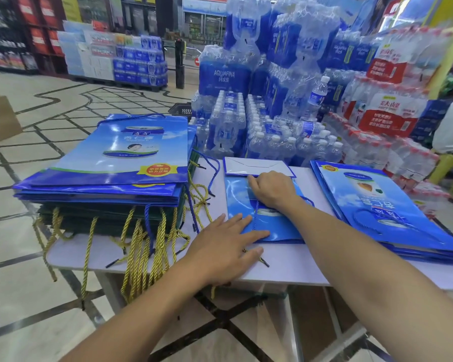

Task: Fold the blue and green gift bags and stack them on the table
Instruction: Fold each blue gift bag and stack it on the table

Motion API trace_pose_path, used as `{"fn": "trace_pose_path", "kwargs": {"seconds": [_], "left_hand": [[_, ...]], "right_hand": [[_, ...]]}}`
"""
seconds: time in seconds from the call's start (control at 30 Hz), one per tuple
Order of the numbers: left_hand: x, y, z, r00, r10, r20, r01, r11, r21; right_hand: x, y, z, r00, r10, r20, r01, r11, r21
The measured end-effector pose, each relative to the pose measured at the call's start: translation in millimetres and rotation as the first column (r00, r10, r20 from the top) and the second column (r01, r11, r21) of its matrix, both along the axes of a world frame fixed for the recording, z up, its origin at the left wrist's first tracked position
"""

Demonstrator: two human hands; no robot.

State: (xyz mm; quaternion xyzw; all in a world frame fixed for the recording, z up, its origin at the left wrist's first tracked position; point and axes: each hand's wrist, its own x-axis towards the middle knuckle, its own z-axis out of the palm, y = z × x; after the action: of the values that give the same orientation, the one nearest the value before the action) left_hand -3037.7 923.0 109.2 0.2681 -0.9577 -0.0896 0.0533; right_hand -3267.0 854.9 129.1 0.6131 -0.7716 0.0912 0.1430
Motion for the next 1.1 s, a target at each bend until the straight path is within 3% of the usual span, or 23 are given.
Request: {"fn": "trace_pose_path", "kwargs": {"seconds": [0.1,0.27,0.43,0.57,0.7,0.83,0.93,1.03,1.1], "left_hand": [[1.3,0.8,-0.4,1.000,0.001,-0.013,-0.001,1.000,0.006],[2.6,-1.5,-2.9,0.998,0.014,-0.066,-0.013,1.000,0.015],[4.2,-2.9,1.5,0.989,0.031,-0.142,-0.023,0.998,0.060],[4.0,-2.9,0.1,0.978,0.039,-0.203,-0.023,0.997,0.080],[4.8,-3.4,1.4,0.954,0.065,-0.293,-0.026,0.991,0.134],[6.2,0.5,10.5,0.886,0.158,-0.437,-0.095,0.982,0.162],[3.5,2.7,26.2,0.752,0.261,-0.605,-0.159,0.963,0.217],[-4.9,8.1,46.1,0.564,0.391,-0.727,-0.129,0.912,0.390],[-14.3,14.3,60.2,0.561,0.415,-0.716,-0.066,0.885,0.462]], "right_hand": [[-4.3,-0.6,6.4,1.000,0.022,0.017,-0.023,0.998,0.057],[-20.5,19.9,43.2,0.957,0.189,0.221,-0.208,0.976,0.069],[-11.6,85.0,65.0,0.925,0.284,0.252,-0.335,0.923,0.190],[-0.6,140.8,52.4,0.940,0.336,0.068,-0.336,0.867,0.368],[12.5,160.7,39.0,0.917,0.370,-0.147,-0.297,0.882,0.365],[15.4,160.8,32.1,0.894,0.335,-0.297,-0.273,0.934,0.232],[11.7,159.0,36.5,0.915,0.271,-0.300,-0.293,0.956,-0.031],[15.5,156.8,59.3,0.968,0.203,-0.148,-0.241,0.917,-0.318],[24.8,155.8,78.4,0.964,0.238,0.115,-0.170,0.892,-0.418]]}}
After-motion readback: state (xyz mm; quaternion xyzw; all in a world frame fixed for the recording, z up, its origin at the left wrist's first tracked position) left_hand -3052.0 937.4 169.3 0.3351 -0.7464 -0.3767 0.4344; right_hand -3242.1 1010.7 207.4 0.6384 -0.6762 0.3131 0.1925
